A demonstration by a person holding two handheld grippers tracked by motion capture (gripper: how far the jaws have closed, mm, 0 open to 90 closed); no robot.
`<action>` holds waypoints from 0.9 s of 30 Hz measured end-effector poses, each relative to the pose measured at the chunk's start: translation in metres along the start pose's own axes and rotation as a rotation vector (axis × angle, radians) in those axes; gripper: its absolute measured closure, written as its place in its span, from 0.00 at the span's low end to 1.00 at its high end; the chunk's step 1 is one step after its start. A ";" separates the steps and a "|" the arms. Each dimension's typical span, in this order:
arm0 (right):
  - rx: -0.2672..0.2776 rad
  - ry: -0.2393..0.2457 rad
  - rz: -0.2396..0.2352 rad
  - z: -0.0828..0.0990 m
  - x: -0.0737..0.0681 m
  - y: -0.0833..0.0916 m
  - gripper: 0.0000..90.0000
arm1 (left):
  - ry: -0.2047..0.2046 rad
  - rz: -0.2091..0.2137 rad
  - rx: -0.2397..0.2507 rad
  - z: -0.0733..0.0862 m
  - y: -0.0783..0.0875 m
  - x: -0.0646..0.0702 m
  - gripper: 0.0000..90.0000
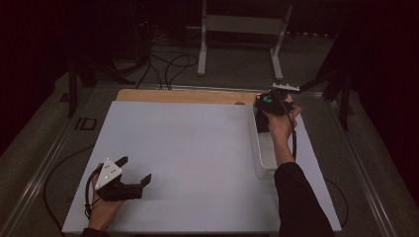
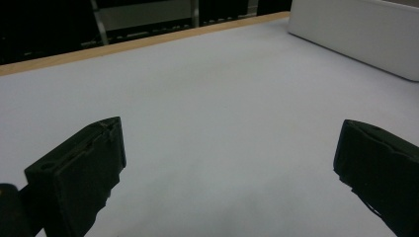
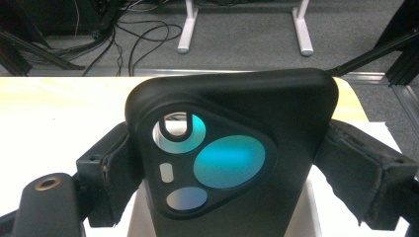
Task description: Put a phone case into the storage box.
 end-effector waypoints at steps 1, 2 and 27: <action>-0.003 0.002 -0.001 0.000 0.000 -0.001 0.16 | 0.001 0.000 -0.001 0.000 0.000 0.000 0.00; -0.005 0.002 -0.001 -0.001 -0.001 -0.001 0.16 | 0.001 0.000 -0.001 0.000 0.000 0.000 0.00; -0.044 -0.021 -0.055 -0.001 0.003 -0.005 0.10 | 0.002 0.000 -0.003 0.000 -0.001 0.000 0.00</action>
Point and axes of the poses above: each handheld gripper's, and its own axes: y roughly backward along the jaws, z roughly out of its underside, x roughly to its right, the point moved 3 cm from there along -y, roughly forward along the jaws, and after that the axes turned 12 degrees about -y, right-handed, at the moved point
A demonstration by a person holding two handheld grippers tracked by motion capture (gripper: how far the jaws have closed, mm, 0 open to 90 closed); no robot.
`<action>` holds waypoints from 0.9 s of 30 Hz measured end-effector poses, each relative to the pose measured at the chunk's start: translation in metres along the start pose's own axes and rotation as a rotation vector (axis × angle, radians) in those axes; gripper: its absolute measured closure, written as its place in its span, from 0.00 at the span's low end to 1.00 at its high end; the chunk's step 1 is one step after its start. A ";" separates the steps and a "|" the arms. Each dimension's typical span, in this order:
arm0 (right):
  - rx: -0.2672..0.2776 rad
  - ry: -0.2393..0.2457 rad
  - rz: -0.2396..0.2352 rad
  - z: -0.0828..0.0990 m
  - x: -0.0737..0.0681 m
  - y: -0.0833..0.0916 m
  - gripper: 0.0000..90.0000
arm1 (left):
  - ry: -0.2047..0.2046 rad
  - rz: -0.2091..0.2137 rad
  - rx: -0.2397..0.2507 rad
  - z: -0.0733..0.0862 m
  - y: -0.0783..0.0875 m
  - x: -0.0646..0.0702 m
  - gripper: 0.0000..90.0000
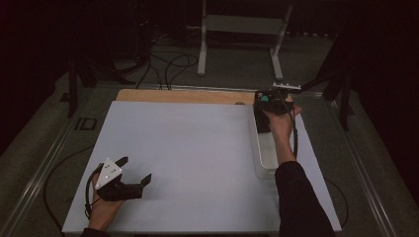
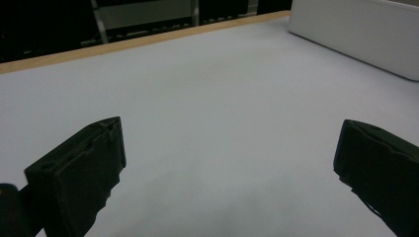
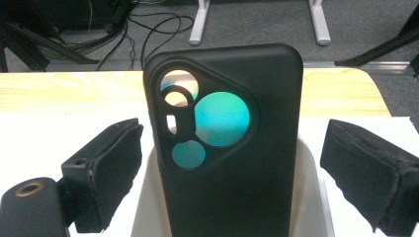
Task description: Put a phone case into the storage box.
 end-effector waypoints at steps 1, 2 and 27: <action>0.002 0.004 -0.006 0.000 0.000 0.001 0.10 | 0.000 0.000 0.000 0.000 0.000 0.000 0.00; 0.003 0.008 -0.011 0.000 -0.001 0.002 0.10 | 0.000 0.000 -0.001 0.000 0.000 0.000 0.00; -0.004 0.161 -0.137 0.014 -0.017 0.034 0.10 | -0.001 0.004 0.000 -0.001 -0.001 0.002 0.00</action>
Point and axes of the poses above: each handheld gripper's, and its own axes: y roughly backward along the jaws, z roughly out of its underside, x roughly to its right, the point moved 3 cm from there along -y, roughly forward along the jaws, and after that the axes turned 12 degrees about -y, right-handed, at the moved point
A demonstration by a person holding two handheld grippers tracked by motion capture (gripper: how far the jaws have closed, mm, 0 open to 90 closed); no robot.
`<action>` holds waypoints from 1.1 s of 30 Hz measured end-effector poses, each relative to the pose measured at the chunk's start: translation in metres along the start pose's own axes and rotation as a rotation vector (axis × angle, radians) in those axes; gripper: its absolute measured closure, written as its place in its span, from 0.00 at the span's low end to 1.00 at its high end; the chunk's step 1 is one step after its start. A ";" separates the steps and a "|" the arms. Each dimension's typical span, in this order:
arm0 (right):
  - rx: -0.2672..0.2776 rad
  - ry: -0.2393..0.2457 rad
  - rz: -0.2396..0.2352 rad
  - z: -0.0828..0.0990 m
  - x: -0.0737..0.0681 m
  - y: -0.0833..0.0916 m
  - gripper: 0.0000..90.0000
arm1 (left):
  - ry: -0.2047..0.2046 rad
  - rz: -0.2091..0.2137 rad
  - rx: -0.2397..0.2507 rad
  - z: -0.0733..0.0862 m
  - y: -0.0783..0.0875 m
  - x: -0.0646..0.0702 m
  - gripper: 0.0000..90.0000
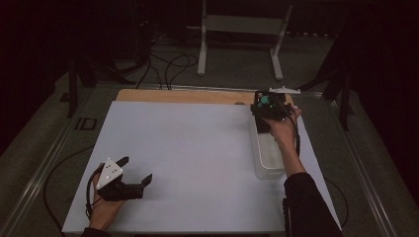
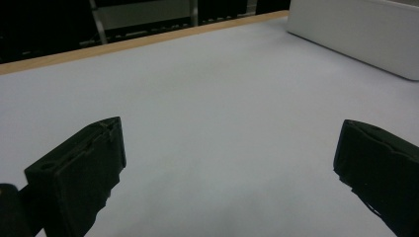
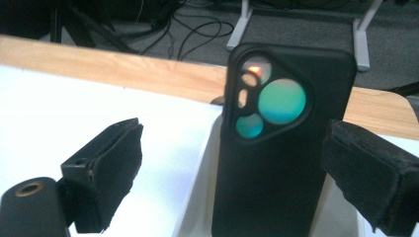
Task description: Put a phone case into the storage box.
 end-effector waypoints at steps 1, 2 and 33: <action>-0.003 0.018 0.000 0.002 -0.002 0.002 0.10 | 0.000 0.000 0.001 0.000 0.000 0.000 0.00; -0.003 0.018 0.000 0.002 -0.002 0.002 0.10 | 0.000 0.000 0.001 0.000 0.000 0.000 0.00; 0.088 0.088 -0.246 0.065 -0.041 0.098 0.10 | 0.023 0.004 0.010 -0.003 0.002 -0.003 0.00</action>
Point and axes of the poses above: each handheld gripper's, and its own axes: y roughly backward along the jaws, z roughly out of its underside, x roughly to its right, the point moved 3 cm from there along -y, roughly forward along the jaws, and after that the axes turned 12 degrees about -y, right-handed, at the moved point
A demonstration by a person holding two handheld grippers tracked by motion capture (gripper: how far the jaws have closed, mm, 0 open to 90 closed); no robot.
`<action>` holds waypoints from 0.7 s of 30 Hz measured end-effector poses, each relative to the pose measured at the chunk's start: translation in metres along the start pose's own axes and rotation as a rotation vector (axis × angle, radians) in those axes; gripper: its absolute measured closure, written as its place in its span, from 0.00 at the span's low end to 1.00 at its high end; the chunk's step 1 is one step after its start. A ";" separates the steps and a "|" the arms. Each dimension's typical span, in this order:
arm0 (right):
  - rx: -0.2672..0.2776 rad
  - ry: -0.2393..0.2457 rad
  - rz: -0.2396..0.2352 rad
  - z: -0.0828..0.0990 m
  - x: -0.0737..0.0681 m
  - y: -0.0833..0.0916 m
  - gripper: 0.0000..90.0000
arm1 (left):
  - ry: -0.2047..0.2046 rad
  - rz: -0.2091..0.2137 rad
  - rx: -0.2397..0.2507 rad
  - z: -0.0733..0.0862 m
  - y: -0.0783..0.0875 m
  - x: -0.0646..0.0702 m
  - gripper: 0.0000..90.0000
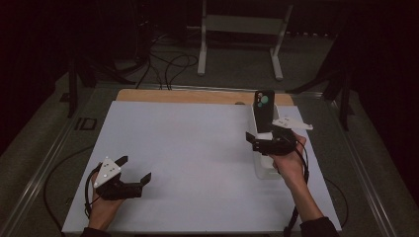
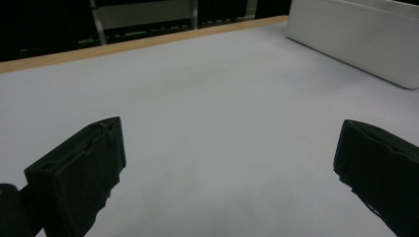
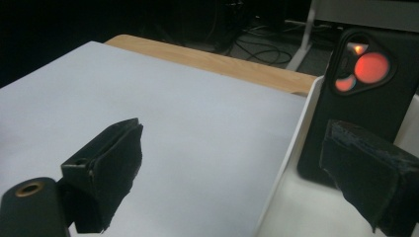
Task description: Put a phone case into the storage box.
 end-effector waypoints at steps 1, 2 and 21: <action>0.003 -0.001 -0.004 0.003 -0.001 0.003 0.10 | 0.000 0.000 0.000 0.000 0.000 0.000 0.00; 0.009 -0.002 -0.008 0.006 -0.002 0.005 0.10 | 0.001 0.000 0.001 0.000 0.000 0.000 0.00; 0.079 0.019 -0.032 0.051 0.001 0.035 0.10 | 0.016 0.016 0.012 -0.005 0.003 -0.001 0.00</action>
Point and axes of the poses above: each handheld gripper's, and its own axes: y roughly backward along the jaws, z roughly out of its underside, x roughly to its right, the point moved 3 cm from there along -y, roughly forward along the jaws, and after that the axes turned 12 degrees about -y, right-handed, at the moved point
